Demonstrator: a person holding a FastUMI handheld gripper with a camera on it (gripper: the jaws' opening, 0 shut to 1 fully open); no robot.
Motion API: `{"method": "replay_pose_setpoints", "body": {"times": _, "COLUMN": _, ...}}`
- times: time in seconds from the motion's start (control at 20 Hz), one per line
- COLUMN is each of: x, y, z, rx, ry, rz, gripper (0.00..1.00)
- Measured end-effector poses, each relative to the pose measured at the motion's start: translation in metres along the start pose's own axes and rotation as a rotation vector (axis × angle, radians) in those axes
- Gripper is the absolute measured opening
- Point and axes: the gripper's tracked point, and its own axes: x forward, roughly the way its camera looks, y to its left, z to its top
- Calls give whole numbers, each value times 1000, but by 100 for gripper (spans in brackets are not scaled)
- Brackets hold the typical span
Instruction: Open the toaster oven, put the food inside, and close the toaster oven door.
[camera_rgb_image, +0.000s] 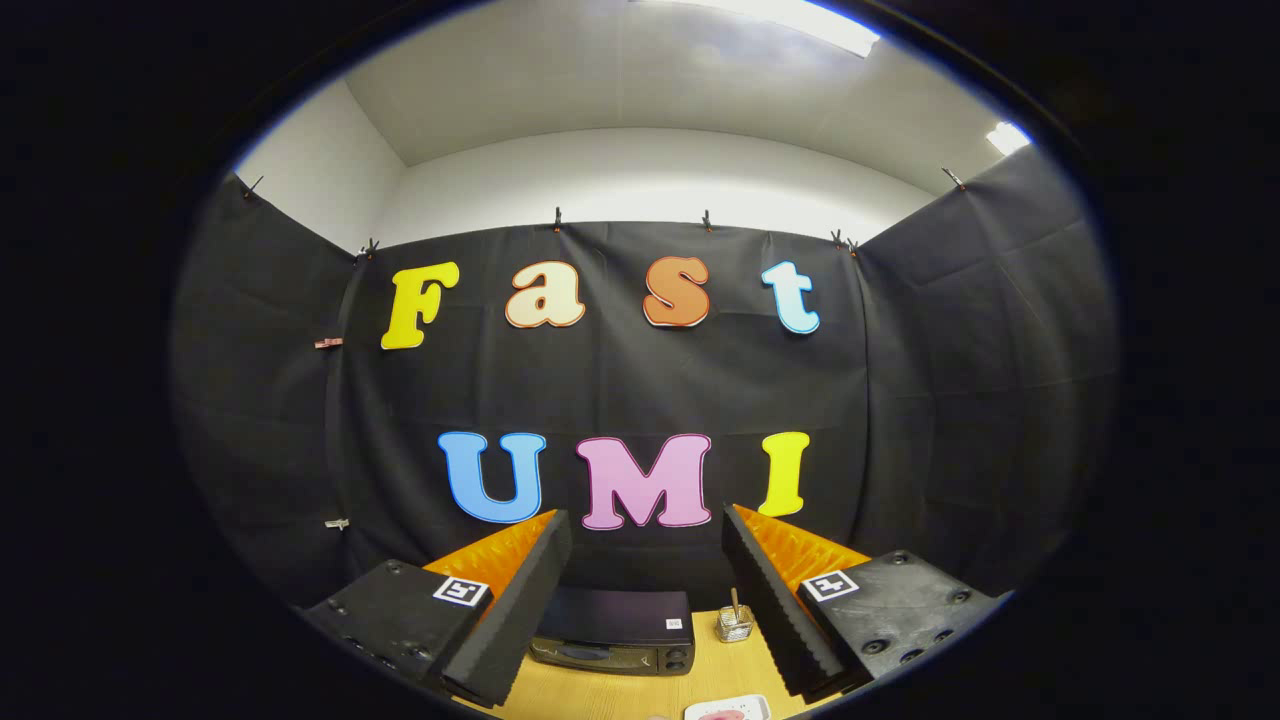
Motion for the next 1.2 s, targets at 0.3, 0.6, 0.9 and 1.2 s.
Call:
{"method": "replay_pose_setpoints", "body": {"times": 0.3, "x": 0, "y": -3, "z": -1, "rx": -1, "ry": 3, "rz": -6, "gripper": 97}}
{"method": "replay_pose_setpoints", "body": {"times": 0.6, "x": 3, "y": -5, "z": -5, "rx": -3, "ry": 10, "rz": -9, "gripper": 97}}
{"method": "replay_pose_setpoints", "body": {"times": 0.9, "x": 15, "y": 6, "z": -14, "rx": 7, "ry": 27, "rz": 12, "gripper": 98}}
{"method": "replay_pose_setpoints", "body": {"times": 1.2, "x": 39, "y": 22, "z": -36, "rx": 10, "ry": 50, "rz": 37, "gripper": 98}}
